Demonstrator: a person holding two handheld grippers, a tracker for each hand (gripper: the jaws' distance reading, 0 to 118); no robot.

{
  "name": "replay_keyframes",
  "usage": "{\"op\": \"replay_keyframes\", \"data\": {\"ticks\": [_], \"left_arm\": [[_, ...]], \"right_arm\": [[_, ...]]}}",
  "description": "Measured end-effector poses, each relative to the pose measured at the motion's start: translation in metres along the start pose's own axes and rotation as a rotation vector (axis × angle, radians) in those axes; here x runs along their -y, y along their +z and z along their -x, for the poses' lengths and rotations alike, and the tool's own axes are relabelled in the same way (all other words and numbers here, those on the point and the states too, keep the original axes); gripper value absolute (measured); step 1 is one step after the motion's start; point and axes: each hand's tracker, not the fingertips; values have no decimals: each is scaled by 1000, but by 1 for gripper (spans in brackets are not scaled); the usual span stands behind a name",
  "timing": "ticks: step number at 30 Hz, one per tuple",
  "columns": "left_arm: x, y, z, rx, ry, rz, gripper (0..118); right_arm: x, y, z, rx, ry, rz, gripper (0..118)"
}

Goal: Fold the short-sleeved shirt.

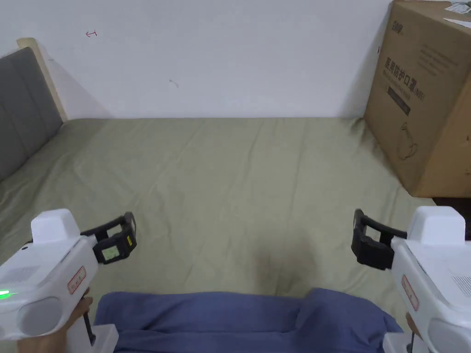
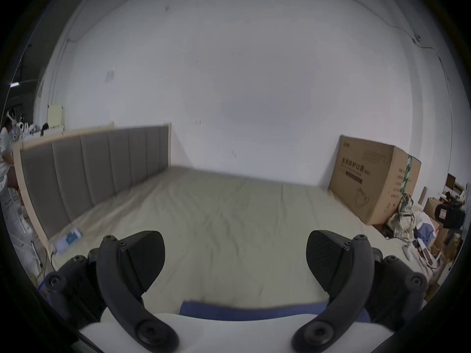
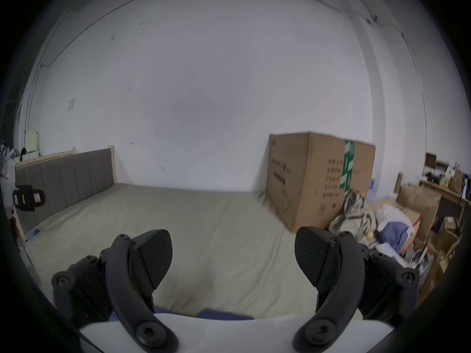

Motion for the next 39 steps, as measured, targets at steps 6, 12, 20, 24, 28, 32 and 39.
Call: {"op": "replay_keyframes", "data": {"ticks": [6,12,20,24,28,32,39], "left_arm": [[-1,9,-24,-1,-75,-132,68],[9,10,-27,-1,-94,-134,0],[17,-11,16,57,8,143,0],[36,-33,75,139,200,378,0],[69,-51,125,219,355,603,0],[104,-62,151,252,413,756,9],[145,-79,166,195,484,840,98]], "right_arm": [[-5,1,16,29,11,-55,38],[2,-2,20,26,3,-62,0],[5,-9,23,16,5,-44,0],[7,-14,26,7,9,-28,0],[12,-21,33,-1,17,-4,0],[19,-28,39,-7,23,23,0],[32,-36,42,-7,43,79,0]]}}
